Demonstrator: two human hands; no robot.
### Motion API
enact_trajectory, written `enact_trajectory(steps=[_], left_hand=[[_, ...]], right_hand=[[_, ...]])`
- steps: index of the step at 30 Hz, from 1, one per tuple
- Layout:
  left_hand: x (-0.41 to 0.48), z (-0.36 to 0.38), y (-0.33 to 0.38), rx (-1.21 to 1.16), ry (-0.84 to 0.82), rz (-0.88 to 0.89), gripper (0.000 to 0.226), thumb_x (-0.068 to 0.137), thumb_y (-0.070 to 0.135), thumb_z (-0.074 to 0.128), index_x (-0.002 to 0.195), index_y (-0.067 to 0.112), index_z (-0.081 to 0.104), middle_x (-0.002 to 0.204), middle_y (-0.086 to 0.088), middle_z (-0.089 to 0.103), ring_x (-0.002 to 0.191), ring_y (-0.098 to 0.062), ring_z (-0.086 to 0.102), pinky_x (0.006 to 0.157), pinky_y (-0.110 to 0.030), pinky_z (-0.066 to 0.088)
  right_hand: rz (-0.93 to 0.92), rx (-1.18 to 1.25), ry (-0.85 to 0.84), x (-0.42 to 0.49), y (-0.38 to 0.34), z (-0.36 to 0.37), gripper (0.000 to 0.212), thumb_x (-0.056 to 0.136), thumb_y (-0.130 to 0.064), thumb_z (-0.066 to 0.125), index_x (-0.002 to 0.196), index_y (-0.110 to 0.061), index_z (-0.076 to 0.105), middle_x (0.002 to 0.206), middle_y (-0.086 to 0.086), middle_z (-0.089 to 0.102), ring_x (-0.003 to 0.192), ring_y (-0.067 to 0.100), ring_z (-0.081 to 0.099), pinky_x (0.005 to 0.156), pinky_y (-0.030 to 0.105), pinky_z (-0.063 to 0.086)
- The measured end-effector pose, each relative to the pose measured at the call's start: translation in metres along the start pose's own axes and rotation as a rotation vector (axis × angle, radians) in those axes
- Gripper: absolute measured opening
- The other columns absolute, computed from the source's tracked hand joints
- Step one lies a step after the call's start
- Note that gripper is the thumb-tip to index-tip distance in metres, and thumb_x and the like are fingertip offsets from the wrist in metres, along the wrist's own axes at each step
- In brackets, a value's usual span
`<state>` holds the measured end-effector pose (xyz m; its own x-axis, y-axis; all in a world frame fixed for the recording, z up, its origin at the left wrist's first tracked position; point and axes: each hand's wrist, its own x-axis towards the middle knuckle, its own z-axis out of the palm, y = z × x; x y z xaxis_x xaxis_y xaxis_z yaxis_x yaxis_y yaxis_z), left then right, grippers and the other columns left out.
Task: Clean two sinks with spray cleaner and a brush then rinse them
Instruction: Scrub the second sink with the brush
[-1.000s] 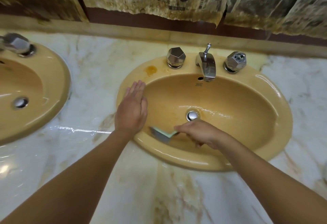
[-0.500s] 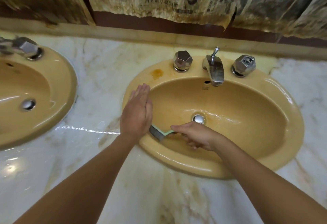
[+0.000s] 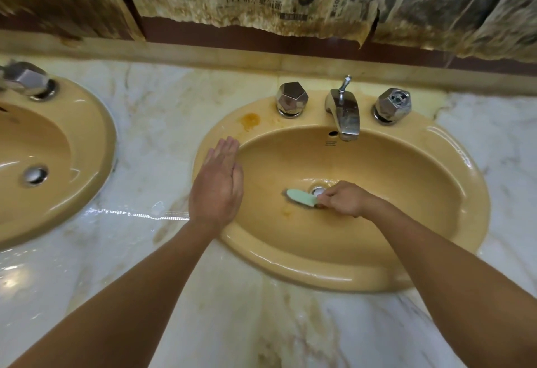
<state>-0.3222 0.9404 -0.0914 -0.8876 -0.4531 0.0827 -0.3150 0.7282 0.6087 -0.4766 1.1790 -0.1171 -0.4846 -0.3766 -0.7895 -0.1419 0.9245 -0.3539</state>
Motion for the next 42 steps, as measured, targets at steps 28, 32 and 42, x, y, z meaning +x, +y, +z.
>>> enact_trajectory(steps=[28,32,42], left_hand=[[0.003,-0.002,0.001,0.021,-0.002,0.006,0.048,0.104,0.013,0.038,0.152,0.009,0.044,0.161,-0.005,0.037,0.152,-0.013,0.025,0.123,-0.020,0.008],[0.004,-0.001,0.000,0.017,-0.003,0.008,0.049,0.104,0.015,0.037,0.152,0.009,0.043,0.161,-0.005,0.037,0.151,-0.012,0.025,0.123,-0.019,0.006],[0.007,0.003,-0.004,0.030,-0.016,0.025,0.056,0.100,0.023,0.030,0.152,0.009,0.043,0.160,-0.005,0.039,0.151,-0.013,0.027,0.124,-0.020,0.006]], right_hand=[[0.099,-0.326,0.361,-0.005,0.079,-0.035,0.038,0.100,-0.046,0.047,0.107,-0.024,0.076,0.105,0.006,0.071,0.093,0.026,0.062,0.078,0.032,0.049],[0.112,-0.327,0.536,0.000,0.078,-0.030,0.034,0.101,-0.046,0.045,0.115,-0.030,0.072,0.111,0.008,0.071,0.101,0.031,0.063,0.080,0.034,0.050],[-0.276,-0.542,1.050,0.018,0.018,-0.009,0.021,0.101,-0.029,0.055,0.108,-0.016,0.070,0.092,0.005,0.073,0.078,0.032,0.059,0.071,0.037,0.031]])
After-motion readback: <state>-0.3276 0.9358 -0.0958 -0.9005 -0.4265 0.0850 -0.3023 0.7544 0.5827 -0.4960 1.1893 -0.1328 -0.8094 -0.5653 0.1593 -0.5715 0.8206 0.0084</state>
